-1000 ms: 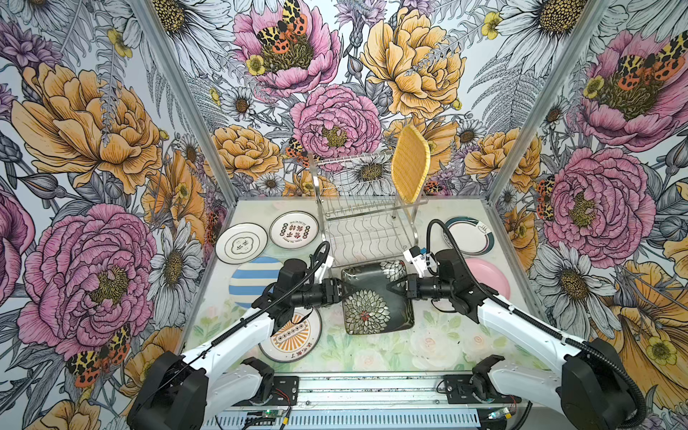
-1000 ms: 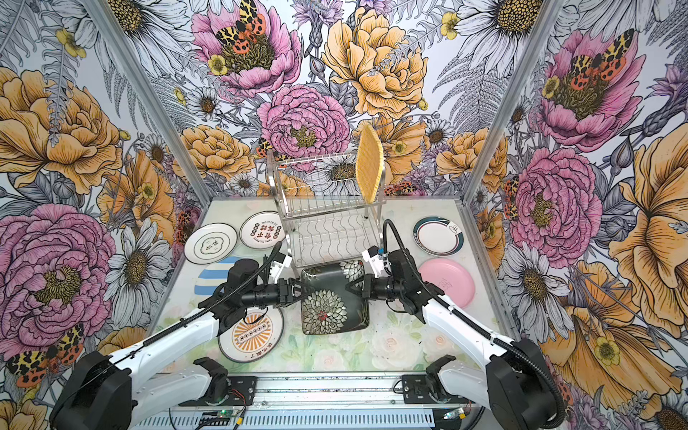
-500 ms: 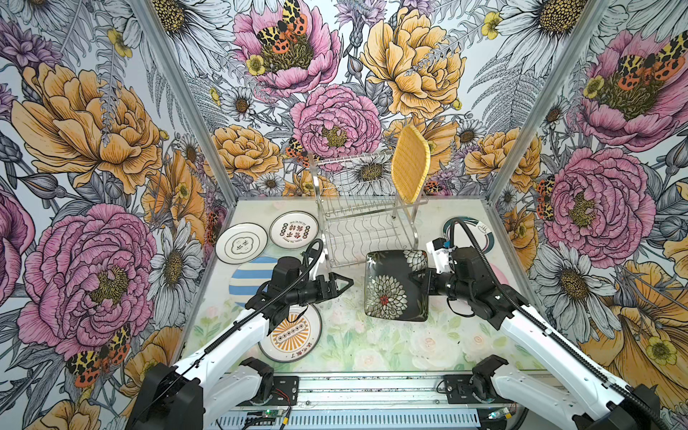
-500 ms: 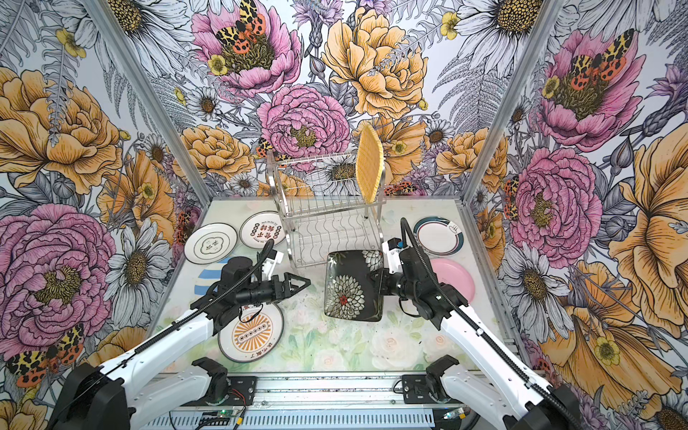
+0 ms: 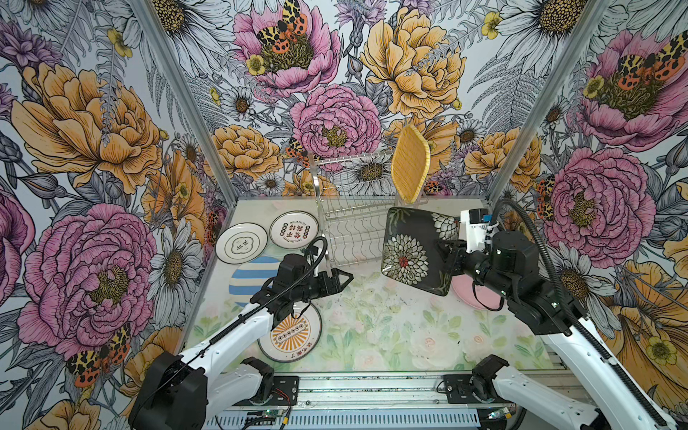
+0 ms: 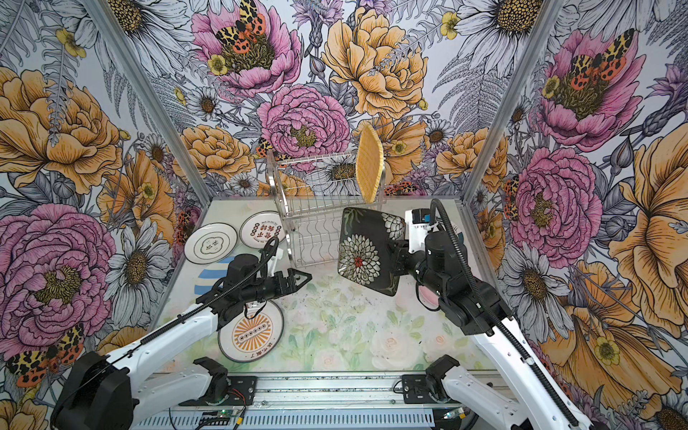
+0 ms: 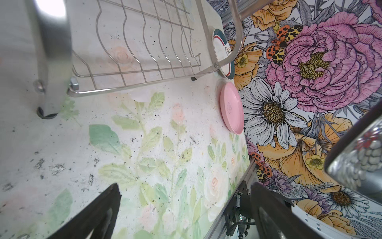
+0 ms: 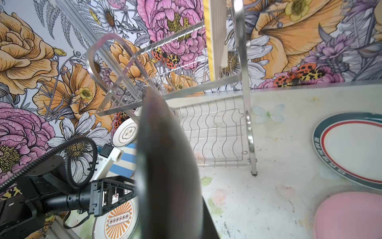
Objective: Load plates into a dish rack
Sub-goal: Place the plate on the dish rack.
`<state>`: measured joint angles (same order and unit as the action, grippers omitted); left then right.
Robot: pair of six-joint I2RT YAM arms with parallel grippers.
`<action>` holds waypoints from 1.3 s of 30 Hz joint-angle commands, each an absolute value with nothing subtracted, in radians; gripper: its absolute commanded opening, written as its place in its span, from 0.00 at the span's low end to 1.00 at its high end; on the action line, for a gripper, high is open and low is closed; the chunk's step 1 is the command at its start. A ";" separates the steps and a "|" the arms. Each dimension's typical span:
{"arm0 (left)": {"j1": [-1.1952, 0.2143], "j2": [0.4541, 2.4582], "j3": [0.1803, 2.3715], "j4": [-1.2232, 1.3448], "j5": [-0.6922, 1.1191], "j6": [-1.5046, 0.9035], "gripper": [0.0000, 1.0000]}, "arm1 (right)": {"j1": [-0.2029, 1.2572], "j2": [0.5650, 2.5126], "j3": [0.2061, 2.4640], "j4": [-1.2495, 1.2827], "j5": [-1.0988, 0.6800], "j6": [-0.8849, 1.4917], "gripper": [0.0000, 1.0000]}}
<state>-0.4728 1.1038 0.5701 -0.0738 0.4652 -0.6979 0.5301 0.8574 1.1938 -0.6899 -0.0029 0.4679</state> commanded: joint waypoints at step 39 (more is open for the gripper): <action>-0.499 1.135 0.567 0.012 0.393 -0.686 0.99 | 0.702 1.642 1.853 0.300 0.794 -0.192 0.00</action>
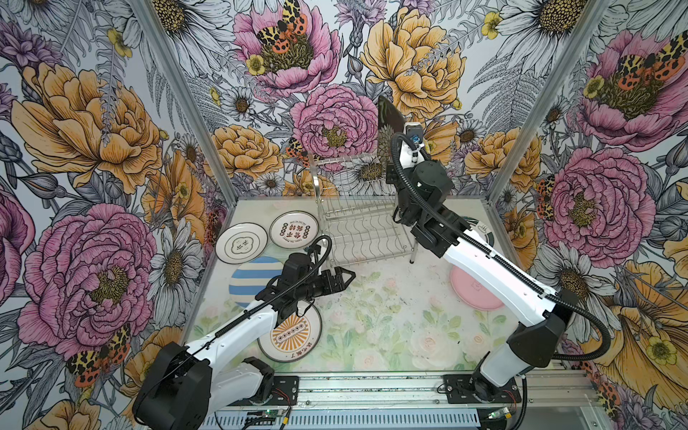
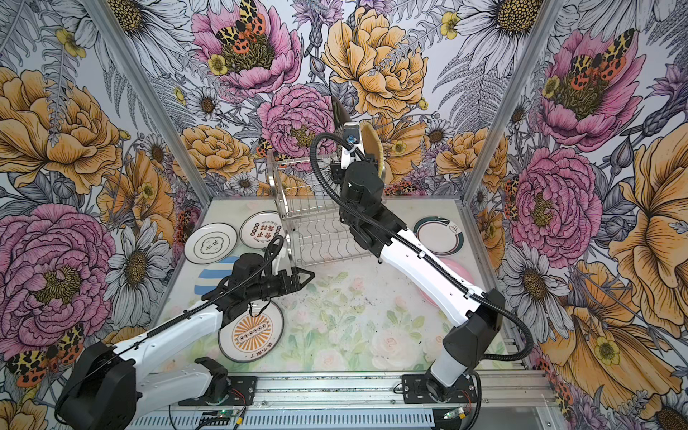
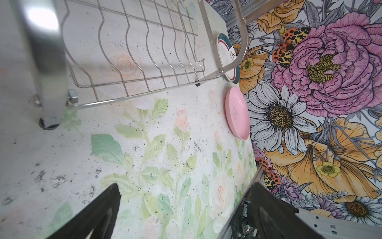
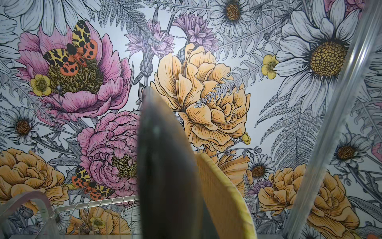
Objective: Load plates into a dish rack
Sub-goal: Place the plate on the dish rack.
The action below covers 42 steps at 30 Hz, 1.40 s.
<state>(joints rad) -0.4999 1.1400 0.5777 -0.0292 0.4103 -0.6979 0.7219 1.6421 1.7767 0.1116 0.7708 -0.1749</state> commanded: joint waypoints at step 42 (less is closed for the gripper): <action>-0.437 1.152 0.528 0.054 0.444 -0.685 0.99 | 0.607 1.754 1.828 0.193 0.762 -0.031 0.00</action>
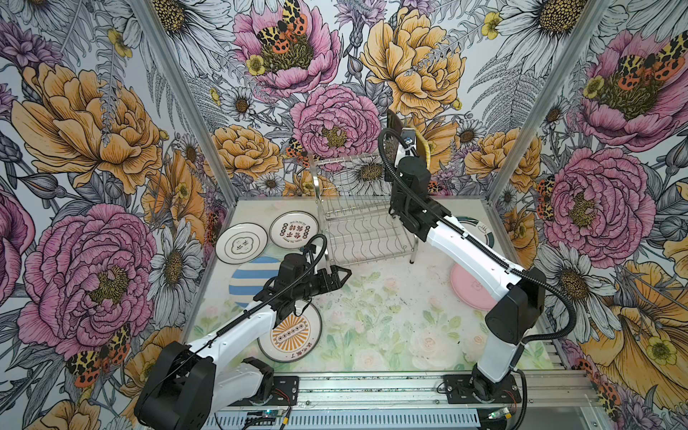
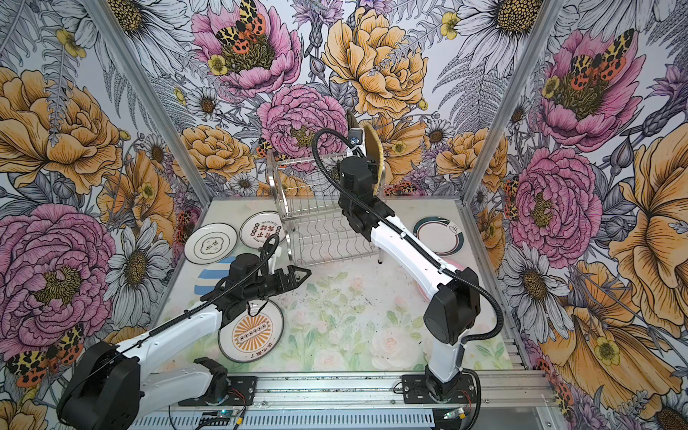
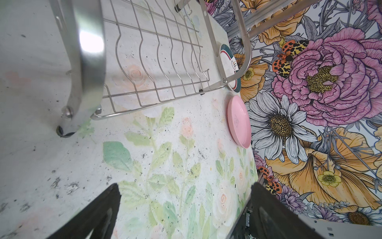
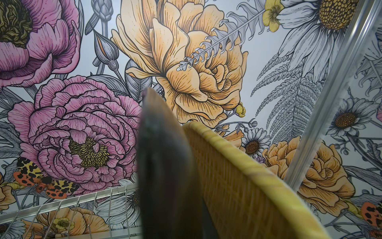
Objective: Load plates into a dish rack
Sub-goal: Place the plate on the dish rack.
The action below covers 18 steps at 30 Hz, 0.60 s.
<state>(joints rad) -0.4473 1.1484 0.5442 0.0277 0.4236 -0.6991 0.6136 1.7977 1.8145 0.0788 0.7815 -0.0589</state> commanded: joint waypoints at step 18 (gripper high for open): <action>-0.437 1.137 0.525 0.041 0.439 -0.686 0.99 | 0.586 1.705 1.719 0.202 0.733 -0.011 0.00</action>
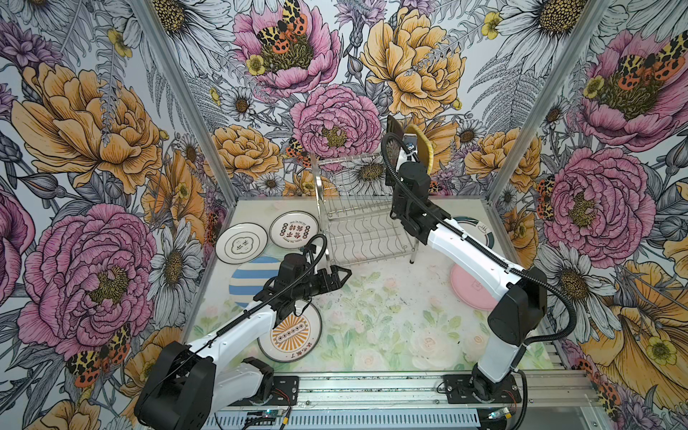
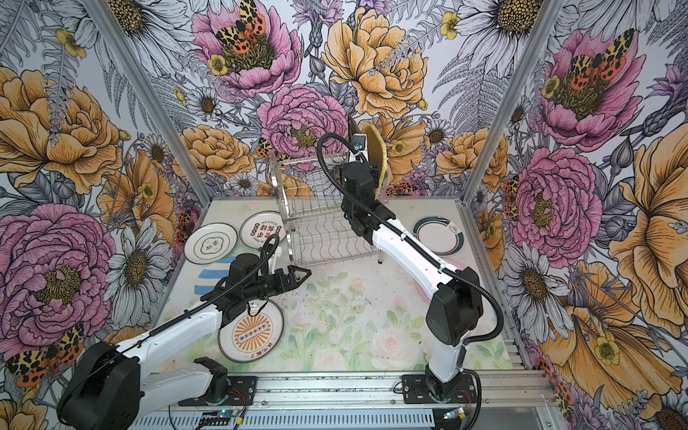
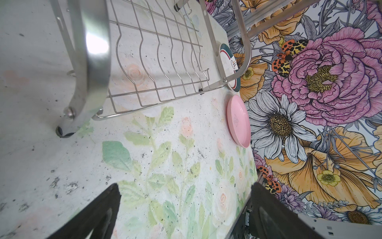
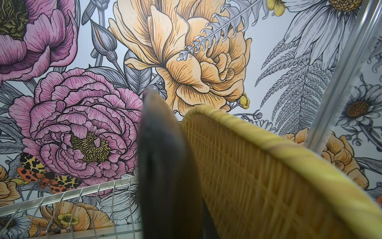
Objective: Load plates into a dish rack
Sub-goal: Place the plate on the dish rack.
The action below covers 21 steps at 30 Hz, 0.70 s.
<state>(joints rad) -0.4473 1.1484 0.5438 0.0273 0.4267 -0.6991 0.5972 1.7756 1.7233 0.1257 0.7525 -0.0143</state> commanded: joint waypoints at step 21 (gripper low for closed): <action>-0.438 1.120 0.525 0.028 0.437 -0.686 0.99 | 0.571 1.749 1.875 0.090 0.646 -0.029 0.00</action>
